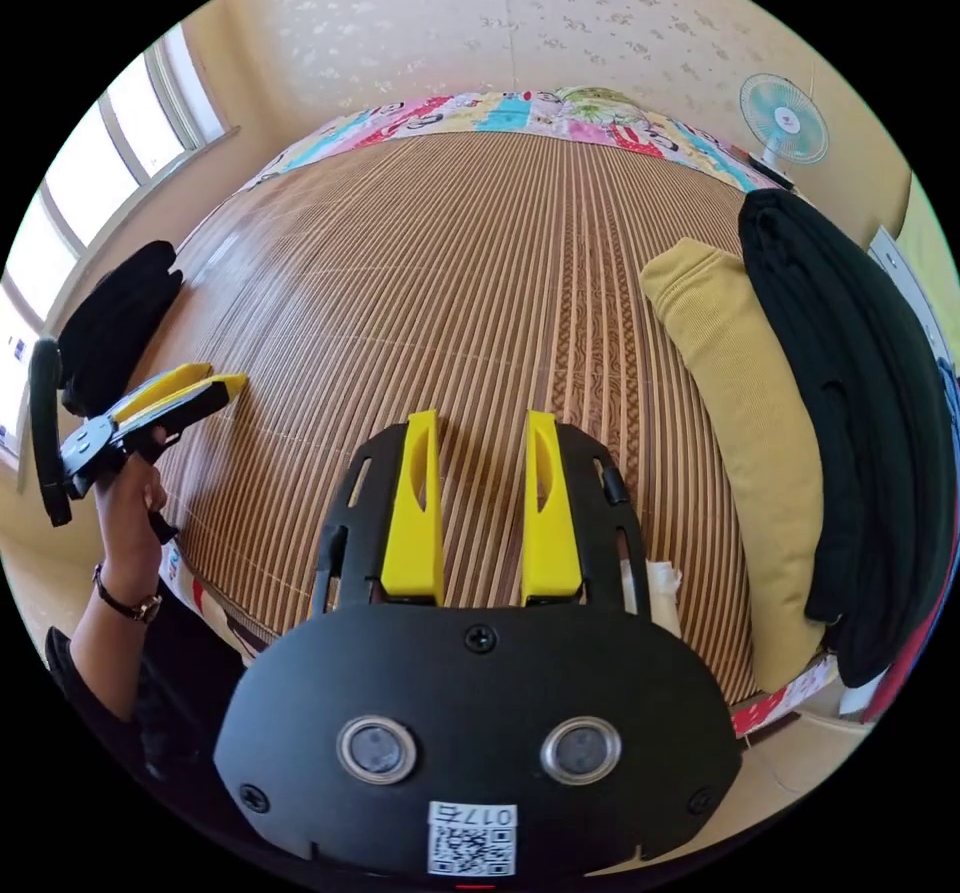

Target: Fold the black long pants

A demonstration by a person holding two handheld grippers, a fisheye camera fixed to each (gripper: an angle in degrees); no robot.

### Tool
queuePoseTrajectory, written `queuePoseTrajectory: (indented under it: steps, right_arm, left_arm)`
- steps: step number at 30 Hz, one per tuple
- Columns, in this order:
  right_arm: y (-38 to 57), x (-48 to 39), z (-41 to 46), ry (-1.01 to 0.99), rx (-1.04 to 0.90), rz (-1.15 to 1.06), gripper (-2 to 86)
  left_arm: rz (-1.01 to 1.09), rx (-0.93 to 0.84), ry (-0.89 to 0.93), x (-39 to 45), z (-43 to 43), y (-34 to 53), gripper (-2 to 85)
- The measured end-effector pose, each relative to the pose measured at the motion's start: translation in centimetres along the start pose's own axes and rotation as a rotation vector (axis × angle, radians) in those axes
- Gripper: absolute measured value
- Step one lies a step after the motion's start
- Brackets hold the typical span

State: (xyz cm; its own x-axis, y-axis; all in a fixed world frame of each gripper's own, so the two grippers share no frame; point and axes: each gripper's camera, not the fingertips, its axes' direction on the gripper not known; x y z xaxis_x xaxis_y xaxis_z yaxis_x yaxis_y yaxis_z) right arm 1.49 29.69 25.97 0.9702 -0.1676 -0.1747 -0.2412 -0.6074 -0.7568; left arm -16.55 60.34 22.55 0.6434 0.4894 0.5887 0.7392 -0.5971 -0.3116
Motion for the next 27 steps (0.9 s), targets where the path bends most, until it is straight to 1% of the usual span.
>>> queuePoseTrajectory:
  steps: [5, 9, 11, 12, 13, 14, 15, 18, 20, 23, 27]
  right_arm:
    - [1.2, -2.9, 0.6, 0.088, 0.028, -0.111, 7.6]
    - [2.2, -4.5, 1.2, 0.183, 0.045, -0.150, 6.3]
    - [2.6, -4.4, 1.3, 0.162, 0.047, -0.169, 4.9]
    - [2.8, -3.8, 1.3, 0.144, 0.050, -0.153, 3.5]
    - [2.8, -2.5, 1.4, 0.170, 0.055, -0.056, 2.5]
    - [2.7, -1.7, 1.5, 0.178, 0.050, -0.006, 2.0]
    - [2.6, -0.2, 1.7, 0.163, 0.030, 0.071, 1.5]
    - [3.0, 2.7, 1.9, 0.042, 0.025, 0.143, 0.8]
    - [3.4, 4.1, 1.9, -0.013, 0.030, 0.168, 0.6]
    - [4.0, 5.7, 2.0, -0.076, 0.035, 0.192, 0.5]
    - [4.6, 6.6, 2.1, -0.084, 0.037, 0.195, 0.4]
  left_arm:
    - [0.030, 0.019, -0.035, 0.5, -0.8, 0.3, 15.5]
    - [0.068, 0.040, -0.070, 1.0, -1.4, 0.4, 13.4]
    - [0.078, 0.049, -0.086, 0.8, -1.8, 0.4, 13.1]
    - [0.078, 0.051, -0.084, 0.7, -1.9, 0.4, 13.1]
    - [0.073, 0.049, -0.072, 0.2, -2.1, 0.2, 13.1]
    - [0.062, 0.046, -0.047, -0.6, -2.2, 0.1, 13.1]
    - [0.054, 0.044, -0.032, -1.0, -2.3, 0.0, 13.1]
    - [0.013, 0.038, 0.060, -3.5, -2.7, -0.5, 13.1]
    - [-0.003, 0.039, 0.102, -5.0, -3.2, -0.9, 12.8]
    - [-0.009, 0.039, 0.102, -6.1, -3.9, -1.3, 11.3]
    - [-0.003, 0.040, 0.113, -7.3, -5.0, -1.4, 10.4]
